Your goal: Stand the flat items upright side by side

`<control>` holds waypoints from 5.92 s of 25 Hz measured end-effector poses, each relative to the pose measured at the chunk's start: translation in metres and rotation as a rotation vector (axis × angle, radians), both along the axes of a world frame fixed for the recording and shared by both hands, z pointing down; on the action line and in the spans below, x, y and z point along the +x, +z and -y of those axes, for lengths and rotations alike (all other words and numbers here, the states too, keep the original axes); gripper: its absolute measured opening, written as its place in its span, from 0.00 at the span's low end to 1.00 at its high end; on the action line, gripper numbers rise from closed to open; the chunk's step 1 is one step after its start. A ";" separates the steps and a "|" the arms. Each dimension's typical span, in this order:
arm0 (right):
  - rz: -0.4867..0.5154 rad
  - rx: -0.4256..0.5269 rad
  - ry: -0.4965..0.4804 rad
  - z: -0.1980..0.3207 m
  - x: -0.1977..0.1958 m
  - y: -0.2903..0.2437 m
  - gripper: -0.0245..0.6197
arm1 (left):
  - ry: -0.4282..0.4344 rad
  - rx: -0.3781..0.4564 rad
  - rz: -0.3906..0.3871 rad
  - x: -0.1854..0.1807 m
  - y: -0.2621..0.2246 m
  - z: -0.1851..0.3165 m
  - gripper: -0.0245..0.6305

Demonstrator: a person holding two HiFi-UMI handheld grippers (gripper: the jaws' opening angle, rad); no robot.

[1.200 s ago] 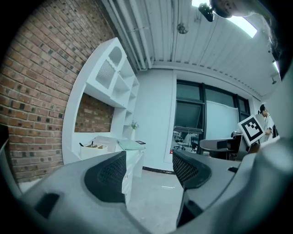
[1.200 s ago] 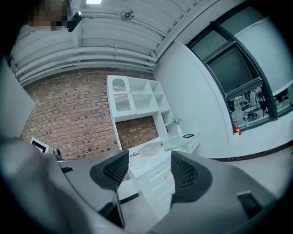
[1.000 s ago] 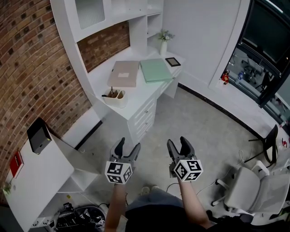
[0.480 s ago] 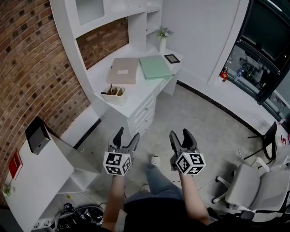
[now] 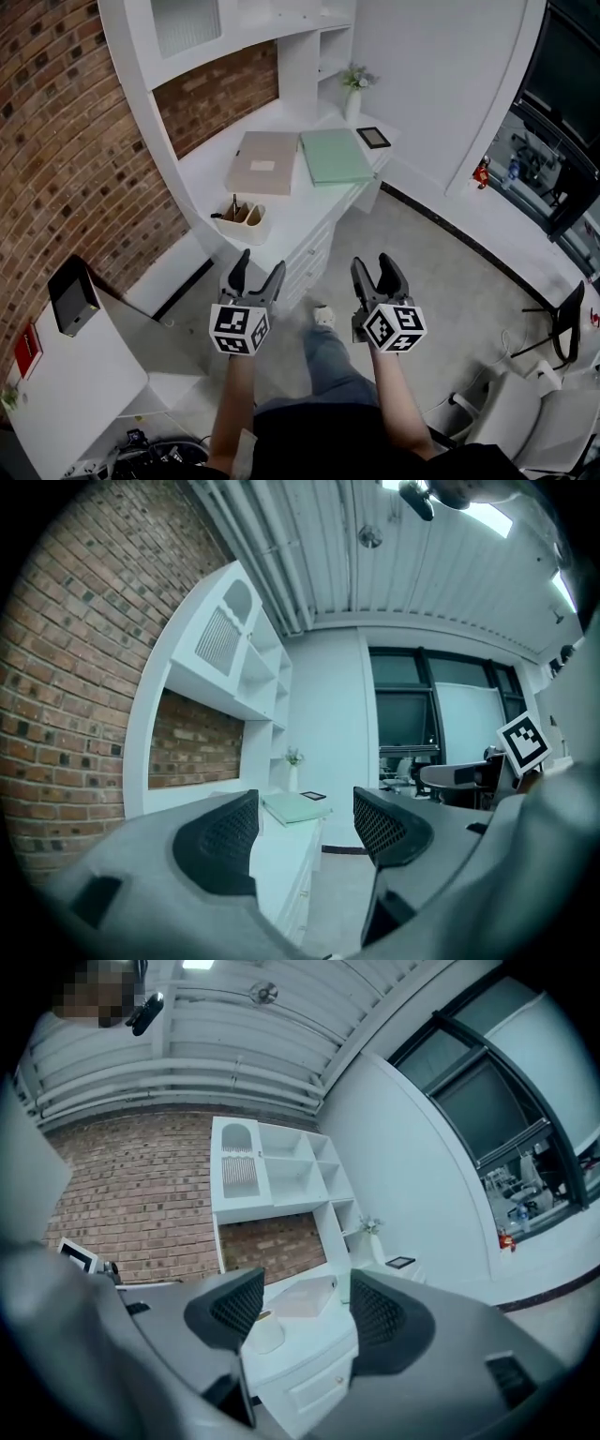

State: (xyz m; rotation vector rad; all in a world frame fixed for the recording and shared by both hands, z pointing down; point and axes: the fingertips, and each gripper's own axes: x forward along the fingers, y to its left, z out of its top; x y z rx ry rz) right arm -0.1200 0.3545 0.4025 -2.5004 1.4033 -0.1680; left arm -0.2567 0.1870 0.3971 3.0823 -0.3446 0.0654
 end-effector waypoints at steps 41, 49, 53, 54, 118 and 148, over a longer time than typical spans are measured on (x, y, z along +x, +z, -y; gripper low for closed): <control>0.165 -0.168 -0.434 0.390 0.291 0.050 0.45 | -0.447 -0.169 0.206 0.232 0.042 0.307 0.49; 0.180 -0.180 -0.428 0.406 0.297 0.039 0.45 | -0.397 -0.222 0.335 0.253 0.041 0.327 0.50; 0.208 -0.221 -0.420 0.417 0.300 0.049 0.45 | -0.364 -0.284 0.387 0.263 0.051 0.346 0.52; 0.219 -0.234 -0.417 0.420 0.301 0.053 0.45 | -0.358 -0.296 0.403 0.265 0.055 0.352 0.53; 0.660 -0.463 -0.308 0.491 0.310 0.187 0.49 | -0.109 -0.526 0.720 0.323 0.175 0.442 0.55; -0.217 -0.113 -0.827 0.463 0.291 0.053 0.47 | -0.618 -0.081 0.272 0.265 0.071 0.344 0.55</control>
